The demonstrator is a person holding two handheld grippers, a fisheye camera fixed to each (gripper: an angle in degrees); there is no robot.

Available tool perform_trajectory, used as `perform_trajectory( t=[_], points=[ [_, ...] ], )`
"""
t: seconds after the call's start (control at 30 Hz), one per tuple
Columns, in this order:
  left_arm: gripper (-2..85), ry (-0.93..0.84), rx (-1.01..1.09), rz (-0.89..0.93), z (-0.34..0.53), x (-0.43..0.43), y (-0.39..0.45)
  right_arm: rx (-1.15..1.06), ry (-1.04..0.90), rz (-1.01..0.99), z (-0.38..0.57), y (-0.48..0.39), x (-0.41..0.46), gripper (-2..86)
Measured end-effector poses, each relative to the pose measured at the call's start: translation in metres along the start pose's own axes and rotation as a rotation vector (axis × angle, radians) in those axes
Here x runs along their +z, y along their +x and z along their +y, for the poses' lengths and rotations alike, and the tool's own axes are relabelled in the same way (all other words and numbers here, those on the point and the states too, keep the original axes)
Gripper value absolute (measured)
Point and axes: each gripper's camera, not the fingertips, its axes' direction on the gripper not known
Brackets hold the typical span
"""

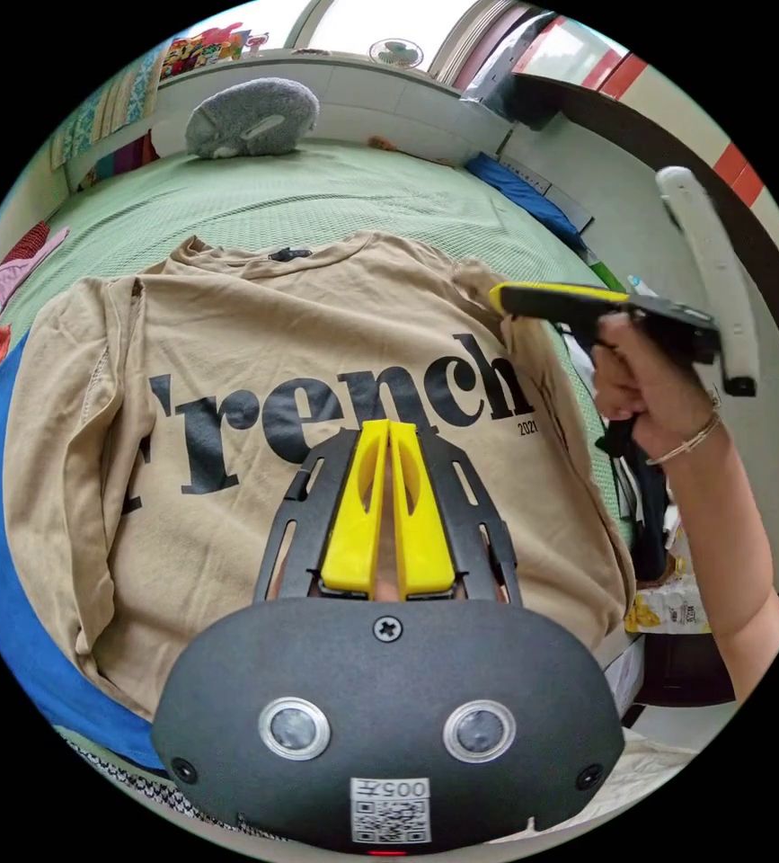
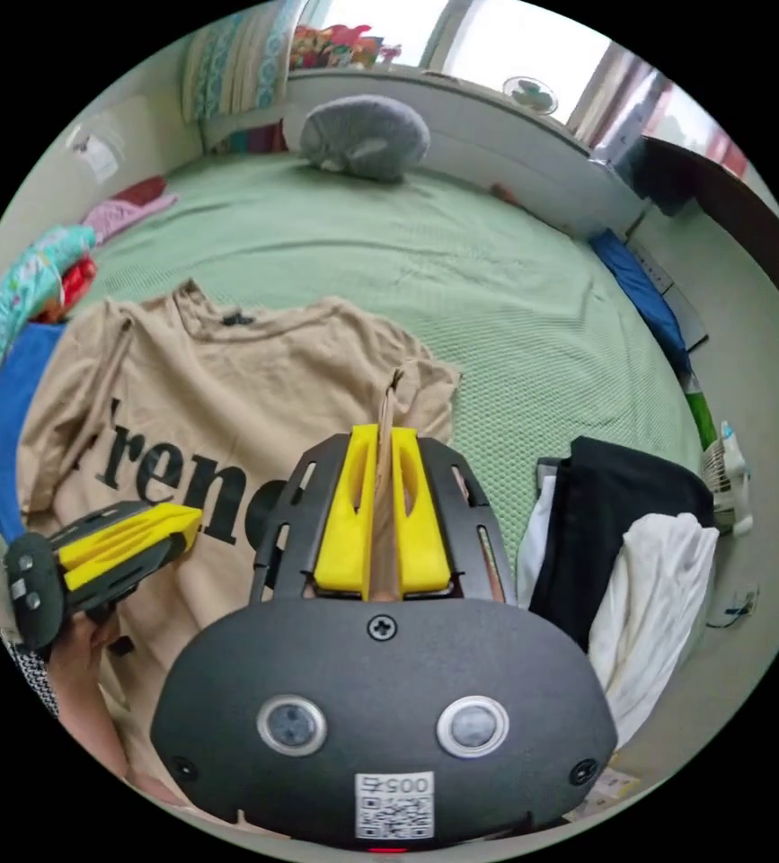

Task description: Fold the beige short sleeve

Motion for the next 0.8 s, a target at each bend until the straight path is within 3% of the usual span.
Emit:
perform_trajectory(
  t=[0.3, 0.43, 0.57, 0.8],
  points=[
    [-0.6, -0.001, -0.001, 0.006, -0.002, 0.021, 0.002, 0.306, -0.072, -0.084, 0.024, 0.168, -0.016, 3.6],
    [-0.6, -0.003, -0.01, 0.014, -0.003, 0.029, 0.001, 0.214, -0.073, -0.148, 0.04, 0.162, -0.02, 8.1],
    [-0.6, -0.002, -0.001, 0.003, -0.005, 0.037, 0.002, 0.104, -0.122, -0.059, 0.048, 0.131, 0.005, 10.5],
    [-0.6, -0.006, 0.001, 0.014, -0.008, 0.049, -0.001, 0.121, -0.22, 0.099, 0.037, 0.112, 0.069, 6.5]
  ],
)
